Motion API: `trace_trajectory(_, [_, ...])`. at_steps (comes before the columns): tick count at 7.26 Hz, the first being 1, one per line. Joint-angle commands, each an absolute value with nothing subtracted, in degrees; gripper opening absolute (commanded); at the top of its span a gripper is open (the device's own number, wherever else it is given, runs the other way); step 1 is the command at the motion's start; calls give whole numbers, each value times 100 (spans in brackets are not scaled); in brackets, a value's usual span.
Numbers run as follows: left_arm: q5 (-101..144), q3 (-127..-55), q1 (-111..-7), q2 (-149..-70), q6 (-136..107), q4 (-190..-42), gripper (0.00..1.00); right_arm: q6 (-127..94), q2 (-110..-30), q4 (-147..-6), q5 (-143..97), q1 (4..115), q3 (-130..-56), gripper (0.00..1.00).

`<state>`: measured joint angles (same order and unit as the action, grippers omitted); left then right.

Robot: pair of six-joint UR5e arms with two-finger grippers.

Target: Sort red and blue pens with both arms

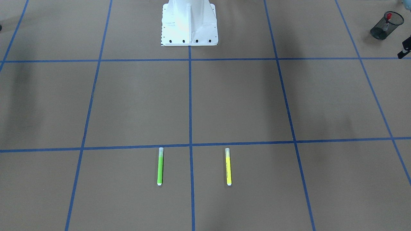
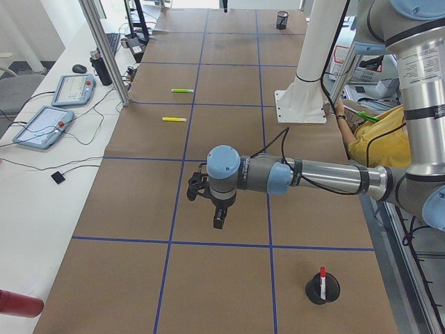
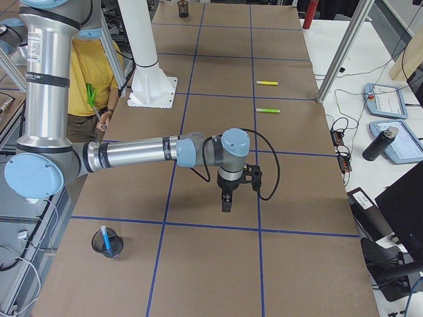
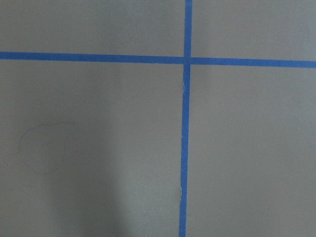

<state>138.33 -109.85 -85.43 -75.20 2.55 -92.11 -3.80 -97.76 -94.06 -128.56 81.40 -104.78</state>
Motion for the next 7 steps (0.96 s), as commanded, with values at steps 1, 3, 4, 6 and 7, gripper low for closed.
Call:
trace_trajectory(1, [13834, -10986, -8543, -7515, 255, -9211, 100, -202, -9896, -9422, -12911, 8139, -10468, 100])
trace_trajectory(3, [13834, -10986, -8534, -7515, 255, -9211, 100, -228, -9940, -9422, -12902, 8139, -10450, 100])
trace_trajectory(4, [13834, -10978, -8534, -7515, 255, -9211, 100, -220, -9932, -9422, -12902, 8139, -10381, 100])
trace_trajectory(6, [13834, -10969, -8534, -7523, 255, -9211, 100, -220, -9932, -9422, -12902, 8139, -10371, 100])
trace_trajectory(7, [13834, -10977, -8534, -7523, 255, -9211, 100, -220, -9932, -9413, -12902, 8139, -10380, 100])
